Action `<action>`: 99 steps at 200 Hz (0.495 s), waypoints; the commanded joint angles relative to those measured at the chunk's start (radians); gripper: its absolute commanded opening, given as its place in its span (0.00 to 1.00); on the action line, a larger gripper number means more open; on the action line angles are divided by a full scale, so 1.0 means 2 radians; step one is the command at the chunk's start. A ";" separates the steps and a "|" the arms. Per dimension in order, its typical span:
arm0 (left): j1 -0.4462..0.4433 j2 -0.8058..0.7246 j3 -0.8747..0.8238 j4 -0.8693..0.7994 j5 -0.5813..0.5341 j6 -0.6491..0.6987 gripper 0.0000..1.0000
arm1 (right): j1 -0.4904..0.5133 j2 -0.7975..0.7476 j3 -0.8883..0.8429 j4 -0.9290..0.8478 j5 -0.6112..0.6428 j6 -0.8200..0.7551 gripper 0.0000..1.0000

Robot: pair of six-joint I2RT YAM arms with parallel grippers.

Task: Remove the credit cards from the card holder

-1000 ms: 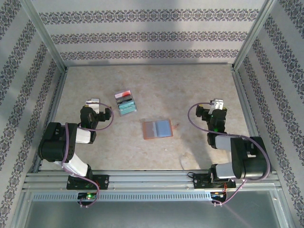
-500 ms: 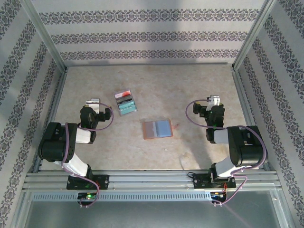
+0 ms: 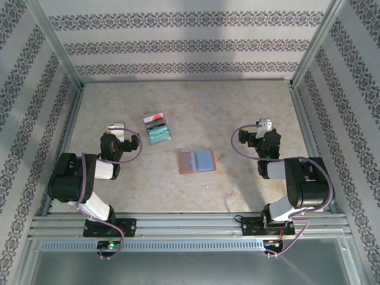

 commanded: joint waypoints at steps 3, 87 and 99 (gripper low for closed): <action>0.006 -0.007 0.006 -0.002 0.008 -0.008 0.99 | -0.004 -0.001 0.004 0.003 -0.011 -0.010 0.98; 0.006 -0.006 0.008 -0.004 0.007 -0.008 0.99 | -0.004 0.000 0.004 0.003 -0.011 -0.009 0.98; 0.006 -0.007 0.008 -0.004 0.007 -0.008 0.99 | -0.004 0.000 0.004 0.003 -0.011 -0.010 0.98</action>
